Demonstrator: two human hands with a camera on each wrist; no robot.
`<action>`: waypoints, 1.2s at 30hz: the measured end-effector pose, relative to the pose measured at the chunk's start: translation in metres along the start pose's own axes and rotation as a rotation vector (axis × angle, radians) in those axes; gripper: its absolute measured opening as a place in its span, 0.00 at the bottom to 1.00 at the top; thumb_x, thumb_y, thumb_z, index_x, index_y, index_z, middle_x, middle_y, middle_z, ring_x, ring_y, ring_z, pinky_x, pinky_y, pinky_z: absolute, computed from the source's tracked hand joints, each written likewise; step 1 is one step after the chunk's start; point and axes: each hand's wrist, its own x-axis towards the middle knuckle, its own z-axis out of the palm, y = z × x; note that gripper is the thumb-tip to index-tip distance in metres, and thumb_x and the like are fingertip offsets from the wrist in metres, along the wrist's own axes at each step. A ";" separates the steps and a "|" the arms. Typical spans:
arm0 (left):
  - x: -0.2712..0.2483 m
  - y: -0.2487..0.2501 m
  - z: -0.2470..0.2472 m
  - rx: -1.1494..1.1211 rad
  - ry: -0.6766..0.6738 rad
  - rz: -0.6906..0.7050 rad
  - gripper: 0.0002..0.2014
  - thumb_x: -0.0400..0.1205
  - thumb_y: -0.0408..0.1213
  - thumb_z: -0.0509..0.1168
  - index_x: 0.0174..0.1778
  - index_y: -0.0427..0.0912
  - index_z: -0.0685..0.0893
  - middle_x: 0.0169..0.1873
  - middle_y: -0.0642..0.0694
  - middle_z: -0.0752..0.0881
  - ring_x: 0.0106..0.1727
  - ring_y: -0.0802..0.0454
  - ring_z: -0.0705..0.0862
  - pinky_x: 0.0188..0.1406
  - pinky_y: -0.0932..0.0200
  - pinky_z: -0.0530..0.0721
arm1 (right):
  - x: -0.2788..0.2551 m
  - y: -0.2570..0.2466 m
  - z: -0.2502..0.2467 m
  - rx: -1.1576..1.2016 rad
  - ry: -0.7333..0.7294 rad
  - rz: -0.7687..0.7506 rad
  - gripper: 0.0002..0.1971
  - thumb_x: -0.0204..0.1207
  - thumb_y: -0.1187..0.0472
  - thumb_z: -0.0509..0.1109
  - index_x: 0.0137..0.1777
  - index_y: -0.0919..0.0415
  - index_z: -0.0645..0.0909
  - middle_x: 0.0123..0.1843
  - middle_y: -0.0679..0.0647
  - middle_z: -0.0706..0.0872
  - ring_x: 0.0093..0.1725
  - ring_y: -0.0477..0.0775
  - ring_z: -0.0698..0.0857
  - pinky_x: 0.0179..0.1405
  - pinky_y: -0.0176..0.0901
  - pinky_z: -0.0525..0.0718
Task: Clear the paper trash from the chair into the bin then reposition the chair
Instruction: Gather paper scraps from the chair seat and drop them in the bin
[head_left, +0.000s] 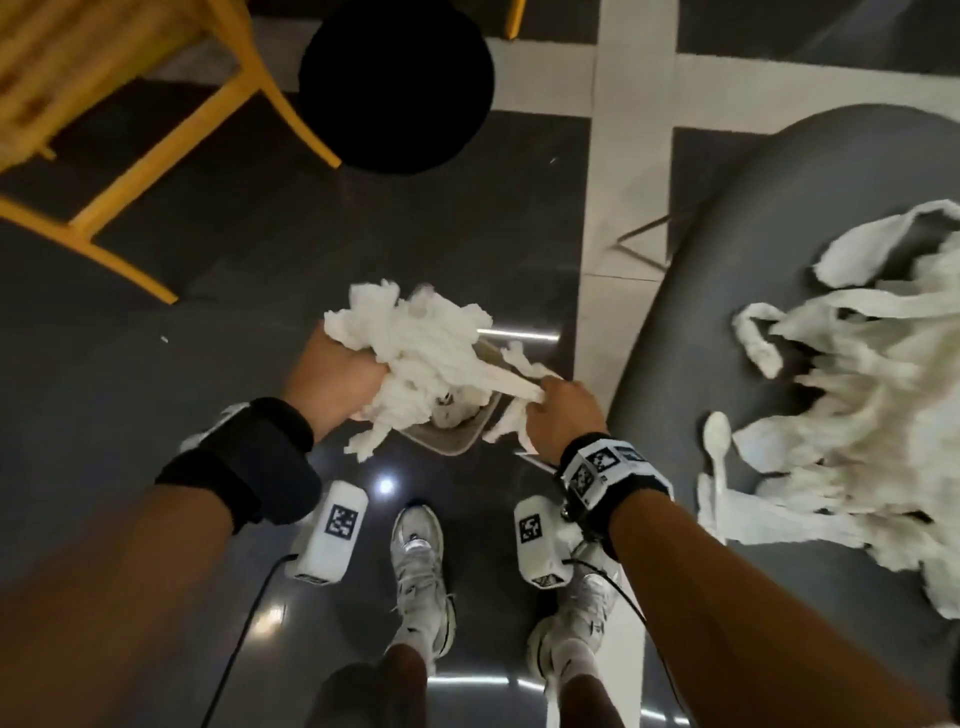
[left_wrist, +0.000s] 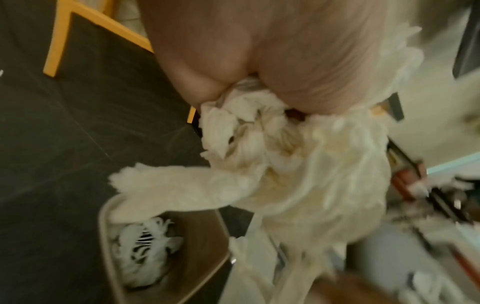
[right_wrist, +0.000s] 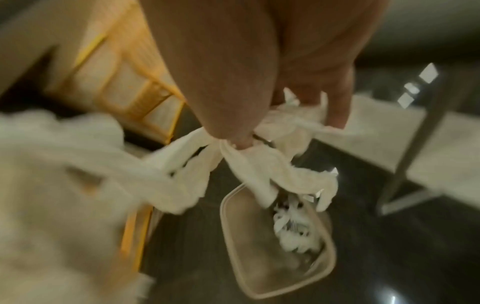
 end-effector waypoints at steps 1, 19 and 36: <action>0.002 -0.009 -0.001 0.009 -0.031 0.028 0.04 0.73 0.32 0.71 0.41 0.45 0.85 0.34 0.59 0.91 0.38 0.67 0.88 0.41 0.58 0.88 | 0.004 -0.008 0.008 0.191 -0.036 0.018 0.21 0.73 0.52 0.65 0.64 0.58 0.83 0.62 0.63 0.88 0.64 0.69 0.86 0.68 0.57 0.84; 0.090 -0.215 0.054 0.529 -0.092 0.072 0.43 0.74 0.45 0.67 0.86 0.57 0.57 0.86 0.48 0.56 0.86 0.41 0.55 0.81 0.34 0.62 | 0.160 -0.028 0.133 0.022 -0.056 -0.125 0.34 0.82 0.52 0.69 0.82 0.65 0.61 0.76 0.65 0.78 0.73 0.64 0.80 0.73 0.59 0.79; 0.090 -0.171 0.038 0.520 -0.081 -0.064 0.30 0.80 0.24 0.59 0.81 0.38 0.68 0.84 0.38 0.64 0.85 0.39 0.63 0.84 0.45 0.64 | 0.085 -0.024 0.059 -0.109 -0.300 -0.169 0.20 0.85 0.55 0.60 0.76 0.53 0.78 0.75 0.59 0.81 0.72 0.62 0.81 0.70 0.47 0.77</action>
